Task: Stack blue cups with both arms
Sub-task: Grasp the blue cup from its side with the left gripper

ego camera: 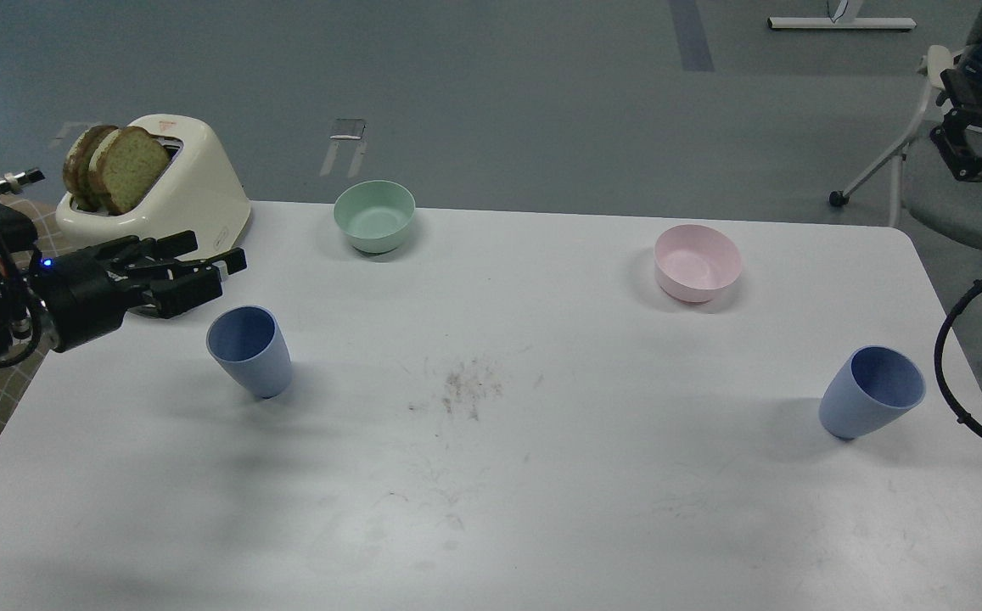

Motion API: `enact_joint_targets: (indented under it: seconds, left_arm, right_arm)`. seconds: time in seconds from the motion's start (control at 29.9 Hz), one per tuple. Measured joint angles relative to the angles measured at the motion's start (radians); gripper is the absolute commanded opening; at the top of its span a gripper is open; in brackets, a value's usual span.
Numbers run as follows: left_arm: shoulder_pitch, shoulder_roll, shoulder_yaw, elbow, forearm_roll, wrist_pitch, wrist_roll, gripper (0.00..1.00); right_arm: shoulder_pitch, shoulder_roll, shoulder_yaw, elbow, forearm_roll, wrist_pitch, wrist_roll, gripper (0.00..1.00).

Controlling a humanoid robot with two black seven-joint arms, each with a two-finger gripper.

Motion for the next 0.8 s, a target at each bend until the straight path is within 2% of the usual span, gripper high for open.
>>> enact_joint_targets:
  seconds: [0.2,0.23,0.43,0.53,0.6,0.64,0.67,0.74,0.77,0.8]
  left_arm:
    - [-0.015,-0.036,0.055,0.07,0.128,0.002,0.0,0.8]
    - [-0.016,-0.046,0.057,0.083,0.139,0.003,0.0,0.74]
    - [-0.018,-0.106,0.064,0.155,0.163,0.003,-0.003,0.63]
    - [-0.018,-0.118,0.083,0.175,0.163,0.003,-0.004,0.51]
    - [-0.018,-0.121,0.096,0.178,0.163,0.003,-0.004,0.33]
    - [-0.018,-0.121,0.1,0.179,0.163,0.002,-0.004,0.27]
    - [-0.019,-0.123,0.101,0.18,0.163,0.002,-0.003,0.17]
    - [-0.019,-0.13,0.103,0.184,0.164,0.002,-0.001,0.05]
    - [-0.021,-0.134,0.103,0.187,0.164,0.003,-0.001,0.0]
    - [-0.024,-0.136,0.104,0.189,0.164,0.002,0.0,0.0]
  right_arm:
    - [-0.001,0.0,0.004,0.0,0.0,0.0,0.0,1.0]
    - [-0.001,0.0,0.004,0.001,0.0,0.0,0.0,1.0]
    - [-0.008,0.0,0.009,0.01,0.007,0.0,-0.001,1.0]
    - [-0.012,0.0,0.019,0.012,0.058,0.0,-0.005,1.0]
    - [-0.015,-0.002,0.02,0.012,0.089,0.0,-0.008,1.0]
    - [-0.016,-0.006,0.021,0.012,0.098,0.0,-0.009,1.0]
    - [-0.017,-0.011,0.021,0.012,0.104,0.0,-0.009,1.0]
    - [-0.021,-0.015,0.021,0.013,0.108,0.0,-0.009,1.0]
    - [-0.022,-0.017,0.022,0.013,0.109,0.0,-0.009,1.0]
    - [-0.022,-0.019,0.023,0.013,0.11,0.0,-0.009,1.0]
